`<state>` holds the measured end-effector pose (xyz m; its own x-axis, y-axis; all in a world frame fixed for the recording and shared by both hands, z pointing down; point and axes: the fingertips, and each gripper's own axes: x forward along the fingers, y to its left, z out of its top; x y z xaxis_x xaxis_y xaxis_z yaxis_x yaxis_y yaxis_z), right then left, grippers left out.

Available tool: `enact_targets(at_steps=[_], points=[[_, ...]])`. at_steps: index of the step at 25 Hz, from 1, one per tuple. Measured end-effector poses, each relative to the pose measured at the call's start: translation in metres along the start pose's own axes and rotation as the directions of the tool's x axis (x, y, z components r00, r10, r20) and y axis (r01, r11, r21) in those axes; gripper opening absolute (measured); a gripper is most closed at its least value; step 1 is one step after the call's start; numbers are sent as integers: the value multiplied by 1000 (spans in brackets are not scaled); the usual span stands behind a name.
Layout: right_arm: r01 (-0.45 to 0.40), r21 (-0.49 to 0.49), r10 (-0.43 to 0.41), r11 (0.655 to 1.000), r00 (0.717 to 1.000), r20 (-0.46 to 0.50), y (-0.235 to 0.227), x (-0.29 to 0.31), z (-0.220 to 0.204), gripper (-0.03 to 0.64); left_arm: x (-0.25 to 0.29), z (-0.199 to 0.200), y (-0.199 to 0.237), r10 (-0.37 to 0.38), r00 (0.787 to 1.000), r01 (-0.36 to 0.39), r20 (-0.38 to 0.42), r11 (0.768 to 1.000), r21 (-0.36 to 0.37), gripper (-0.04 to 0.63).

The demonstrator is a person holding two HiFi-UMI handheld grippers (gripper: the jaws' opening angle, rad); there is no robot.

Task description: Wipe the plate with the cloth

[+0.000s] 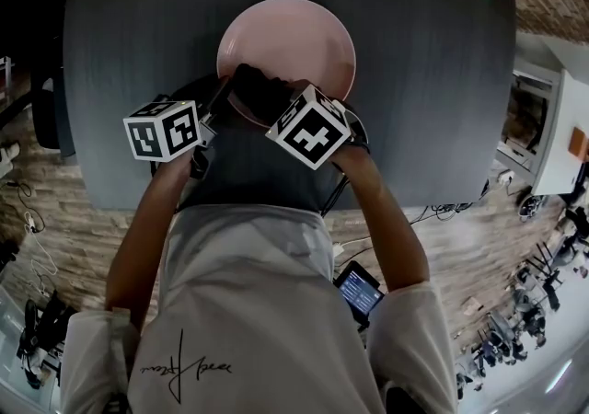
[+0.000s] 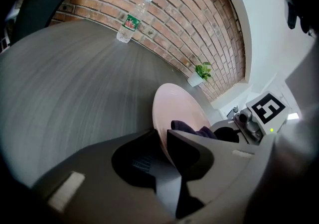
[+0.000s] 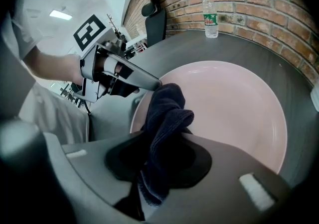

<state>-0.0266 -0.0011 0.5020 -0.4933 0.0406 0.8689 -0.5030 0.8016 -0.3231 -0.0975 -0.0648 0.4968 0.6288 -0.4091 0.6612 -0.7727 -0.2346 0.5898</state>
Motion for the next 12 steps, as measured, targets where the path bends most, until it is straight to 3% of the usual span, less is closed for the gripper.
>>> enact_targets(at_steps=[12], points=[[-32, -60, 28, 998, 998, -59, -1, -7, -17, 109, -1, -4, -3, -5, 1000, 5, -6, 1000, 2, 86]])
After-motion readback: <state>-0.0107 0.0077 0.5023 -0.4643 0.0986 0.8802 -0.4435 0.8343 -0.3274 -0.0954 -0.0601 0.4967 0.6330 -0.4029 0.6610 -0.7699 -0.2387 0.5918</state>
